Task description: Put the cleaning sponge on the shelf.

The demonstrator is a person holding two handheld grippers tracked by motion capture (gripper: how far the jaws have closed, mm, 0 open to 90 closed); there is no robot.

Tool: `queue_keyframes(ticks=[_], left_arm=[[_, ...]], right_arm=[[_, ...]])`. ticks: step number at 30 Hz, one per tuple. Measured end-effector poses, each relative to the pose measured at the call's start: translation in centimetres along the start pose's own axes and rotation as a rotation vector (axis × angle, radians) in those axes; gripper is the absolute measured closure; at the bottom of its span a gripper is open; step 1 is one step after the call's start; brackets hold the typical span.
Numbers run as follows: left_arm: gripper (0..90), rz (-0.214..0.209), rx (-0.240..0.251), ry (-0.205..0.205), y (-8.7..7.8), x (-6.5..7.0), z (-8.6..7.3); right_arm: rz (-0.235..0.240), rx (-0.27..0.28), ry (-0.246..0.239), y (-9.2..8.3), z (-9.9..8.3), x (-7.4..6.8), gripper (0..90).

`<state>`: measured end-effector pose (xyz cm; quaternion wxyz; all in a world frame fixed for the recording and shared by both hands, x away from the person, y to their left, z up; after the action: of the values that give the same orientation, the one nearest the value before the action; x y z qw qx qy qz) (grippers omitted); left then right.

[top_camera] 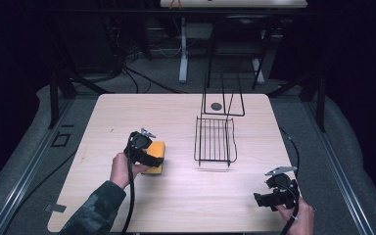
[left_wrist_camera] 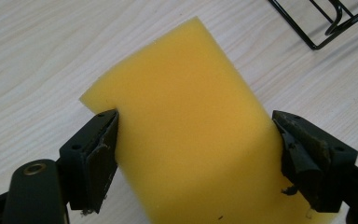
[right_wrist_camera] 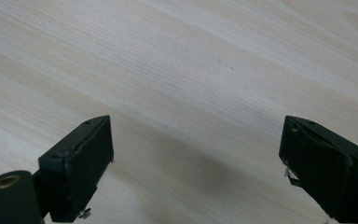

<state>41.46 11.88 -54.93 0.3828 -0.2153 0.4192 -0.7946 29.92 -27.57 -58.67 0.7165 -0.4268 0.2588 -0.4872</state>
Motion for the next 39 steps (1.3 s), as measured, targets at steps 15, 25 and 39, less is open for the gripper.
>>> queue_keyframes(ticks=[15,25,39], left_arm=[[19.0,-0.002,0.028,0.041,-0.9,0.8,1.0],[19.1,-0.002,0.032,0.090,-0.8,2.0,1.6],[19.3,-0.044,0.066,0.139,-1.2,3.2,3.4]], right_arm=[[0.003,-0.015,-0.023,0.3,0.0,-0.3,9.6],[-0.004,0.007,-0.030,0.1,0.2,-0.3,9.4],[-0.013,0.006,-0.049,0.0,0.2,-0.6,9.5]])
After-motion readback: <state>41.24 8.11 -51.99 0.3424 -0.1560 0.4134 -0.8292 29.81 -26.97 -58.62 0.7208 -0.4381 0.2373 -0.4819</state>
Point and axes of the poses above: each handheld gripper's, and its own axes: y roughly forward along the jaws, z roughly out of its top, x roughly to its right, the point moved 6 cm from there along y, roughly forward along the jaws
